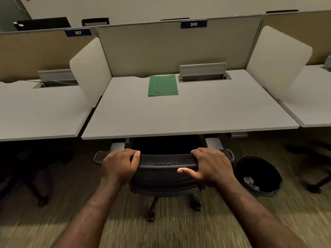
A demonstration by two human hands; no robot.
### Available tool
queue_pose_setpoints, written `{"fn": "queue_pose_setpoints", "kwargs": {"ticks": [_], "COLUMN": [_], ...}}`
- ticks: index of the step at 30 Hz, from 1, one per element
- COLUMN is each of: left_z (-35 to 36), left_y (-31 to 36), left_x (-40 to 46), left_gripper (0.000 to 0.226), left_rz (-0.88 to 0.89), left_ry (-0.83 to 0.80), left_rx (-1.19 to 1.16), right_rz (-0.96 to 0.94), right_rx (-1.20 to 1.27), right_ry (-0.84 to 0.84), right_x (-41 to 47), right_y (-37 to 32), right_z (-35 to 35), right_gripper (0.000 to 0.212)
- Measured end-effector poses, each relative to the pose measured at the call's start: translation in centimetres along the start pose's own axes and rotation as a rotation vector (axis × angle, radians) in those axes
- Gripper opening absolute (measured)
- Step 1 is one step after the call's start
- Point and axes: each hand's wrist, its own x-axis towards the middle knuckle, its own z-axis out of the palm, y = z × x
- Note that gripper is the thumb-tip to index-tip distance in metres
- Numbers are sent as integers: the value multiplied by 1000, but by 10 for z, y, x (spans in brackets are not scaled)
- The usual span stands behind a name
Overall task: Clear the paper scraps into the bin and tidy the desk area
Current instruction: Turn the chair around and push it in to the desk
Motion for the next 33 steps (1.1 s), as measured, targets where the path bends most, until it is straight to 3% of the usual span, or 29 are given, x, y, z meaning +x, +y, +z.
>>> {"fn": "queue_pose_setpoints", "kwargs": {"ticks": [33], "left_z": [66], "left_y": [24], "left_x": [123], "left_gripper": [48], "left_rz": [-11], "left_ry": [49], "left_rx": [-34], "right_rz": [-27], "right_rx": [-58], "right_ry": [40], "right_x": [109], "right_y": [87], "right_z": [22], "right_gripper": [91]}}
